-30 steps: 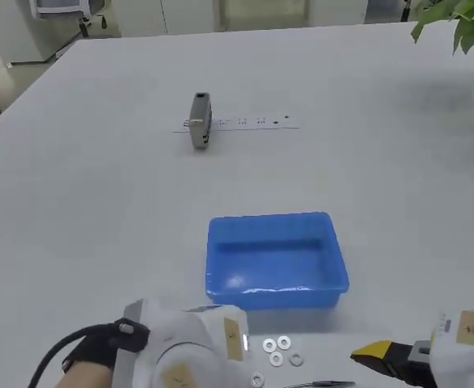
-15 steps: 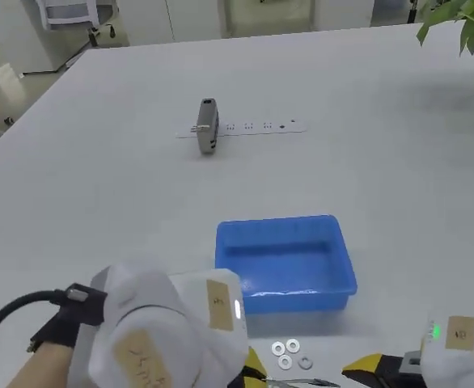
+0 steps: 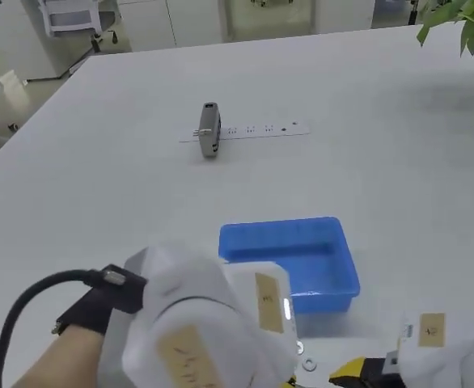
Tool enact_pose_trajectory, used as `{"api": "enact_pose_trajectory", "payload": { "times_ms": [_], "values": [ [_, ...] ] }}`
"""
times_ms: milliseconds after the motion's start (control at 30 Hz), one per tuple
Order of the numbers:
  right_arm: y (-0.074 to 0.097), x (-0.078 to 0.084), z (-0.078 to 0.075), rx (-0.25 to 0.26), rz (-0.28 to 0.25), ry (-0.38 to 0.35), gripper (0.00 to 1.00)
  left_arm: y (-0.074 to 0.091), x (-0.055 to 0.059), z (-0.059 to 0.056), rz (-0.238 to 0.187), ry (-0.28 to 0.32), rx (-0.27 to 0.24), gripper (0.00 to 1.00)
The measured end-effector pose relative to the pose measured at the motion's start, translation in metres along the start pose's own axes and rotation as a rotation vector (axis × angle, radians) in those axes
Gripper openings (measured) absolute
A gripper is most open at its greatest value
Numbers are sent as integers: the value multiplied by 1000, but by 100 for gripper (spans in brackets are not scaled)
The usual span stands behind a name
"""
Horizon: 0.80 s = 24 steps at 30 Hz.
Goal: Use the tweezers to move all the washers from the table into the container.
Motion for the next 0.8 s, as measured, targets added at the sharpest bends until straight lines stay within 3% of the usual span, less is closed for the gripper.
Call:
{"api": "enact_pose_trajectory", "payload": {
  "times_ms": [100, 333, 800],
  "values": [
    [0, -1, 2, -23, -6, 8, 9, 0, -2, 0, 12, -15, 3, 0],
    [-4, -10, 4, -41, -36, 21, 8, 9, -4, -1, 20, -16, -8, 0],
    [-37, -37, 9, -124, -128, 47, 8, 27, 5, 3, 85, 30, -43, 0]
  ]
}}
Point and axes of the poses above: the centre of the closed fingertips' face, and the gripper's own axes: y roughly backward along the fingers, z roughly to its left, x roughly out of its underside, the point moved 9 cm from there along y, roughly backward along the fingers, and after that the axes turned 12 degrees about x, right-handed, at the moved point
